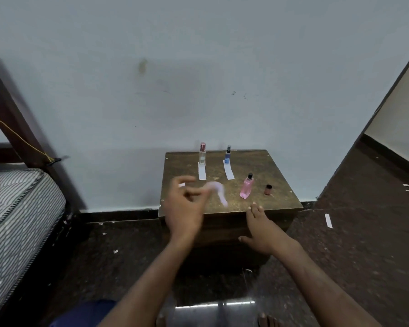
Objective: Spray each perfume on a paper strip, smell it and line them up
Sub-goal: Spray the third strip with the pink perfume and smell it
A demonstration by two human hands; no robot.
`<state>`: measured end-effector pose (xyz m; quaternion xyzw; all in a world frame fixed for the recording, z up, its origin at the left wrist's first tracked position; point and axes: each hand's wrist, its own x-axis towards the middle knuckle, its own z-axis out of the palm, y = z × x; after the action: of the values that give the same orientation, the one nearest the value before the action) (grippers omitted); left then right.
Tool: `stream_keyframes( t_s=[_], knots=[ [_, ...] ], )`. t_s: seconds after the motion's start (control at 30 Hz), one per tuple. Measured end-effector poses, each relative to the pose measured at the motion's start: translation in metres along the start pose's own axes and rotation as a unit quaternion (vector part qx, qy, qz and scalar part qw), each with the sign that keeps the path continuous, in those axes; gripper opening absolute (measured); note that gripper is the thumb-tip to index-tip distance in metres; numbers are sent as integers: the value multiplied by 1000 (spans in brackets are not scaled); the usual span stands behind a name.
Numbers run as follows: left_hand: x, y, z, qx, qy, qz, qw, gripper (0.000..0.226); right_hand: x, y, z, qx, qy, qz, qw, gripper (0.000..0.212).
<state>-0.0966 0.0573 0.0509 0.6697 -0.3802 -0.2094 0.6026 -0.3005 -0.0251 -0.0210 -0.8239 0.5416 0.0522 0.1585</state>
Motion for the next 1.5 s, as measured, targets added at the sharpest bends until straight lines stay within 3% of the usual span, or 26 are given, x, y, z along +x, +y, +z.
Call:
stream_keyframes(
  t_s=[0.03,0.07,0.1,0.17,0.27,0.33,0.4,0.47,0.5,0.57,0.6,0.63,0.7,0.77,0.8,0.87,0.93,1.0,1.13,1.2,1.23,1.27,1.33,1.37,1.4,1.5],
  knots=[
    [11,-3,-5,-42,52,-124,990,58,-2,-1,-1,-1,3,5,1000,100],
    [17,-3,-9,-116,48,-215,969,71,-3,-1,-1,-4,3,4,1000,100],
    [20,0,-10,-192,-2,-234,953,83,-4,-2,-1,-3,3,1,1000,100],
    [19,17,-10,-310,-181,-165,919,99,-3,1,-3,-9,-5,3,1000,100],
    [4,26,-11,-396,-393,-98,824,65,-1,2,-4,-21,-10,4,1000,99],
    [8,14,-9,-281,-356,-167,875,45,0,-1,-4,-30,-16,3,999,99],
    [7,2,-7,-90,-227,-244,939,66,-1,-3,-3,-37,-16,0,999,99],
    [8,0,-3,-100,-177,-262,943,80,-2,-4,-3,-39,-15,0,999,100],
    [12,3,-3,-164,-193,-218,943,69,-2,-5,-3,-39,-15,1,999,100],
    [16,12,-3,-313,-316,-126,887,52,-1,-3,-5,-45,-13,-1,999,100],
    [15,15,-5,-363,-350,-113,856,53,-1,-2,-6,-46,-14,-1,999,100],
    [15,15,-7,-364,-353,-119,854,47,-1,-2,-6,-46,-17,0,999,99],
    [19,5,-8,-238,-265,-189,915,40,-2,-2,-5,-47,-19,2,999,99],
    [10,0,-8,-97,-187,-283,936,74,-3,-3,-3,-47,-16,0,999,100],
    [11,-1,-5,-101,-167,-288,938,79,-4,-4,-3,-45,-15,0,999,100],
    [14,6,-1,-200,-202,-183,941,56,-4,-4,-3,-45,-14,-2,999,100],
    [12,17,-2,-329,-314,-72,888,40,-3,-3,-5,-47,-13,-4,999,100],
    [11,18,-5,-378,-329,-44,864,29,-3,-3,-4,-49,-16,-2,999,100],
    [10,2,-4,-152,-177,-198,952,37,-6,-4,-2,-44,-15,0,999,100],
    [4,3,1,-132,-148,-266,943,73,-7,-5,-4,-45,-12,-3,999,99],
    [4,3,1,-178,-182,-254,933,84,-6,-5,-5,-47,-13,-3,999,99],
    [6,4,1,-234,-238,-220,916,84,-6,-5,-6,-48,-15,-3,999,99],
    [7,11,-3,-349,-379,-143,845,62,-5,-3,-6,-51,-17,-2,999,99],
    [8,14,-7,-393,-414,-128,811,51,-5,-3,-6,-51,-16,-3,999,98],
    [11,12,-8,-399,-418,-129,806,41,-4,-3,-6,-52,-17,-2,999,99],
    [17,-5,-5,-196,-240,-201,929,24,-4,-4,-4,-49,-17,-1,999,99]
  ],
)
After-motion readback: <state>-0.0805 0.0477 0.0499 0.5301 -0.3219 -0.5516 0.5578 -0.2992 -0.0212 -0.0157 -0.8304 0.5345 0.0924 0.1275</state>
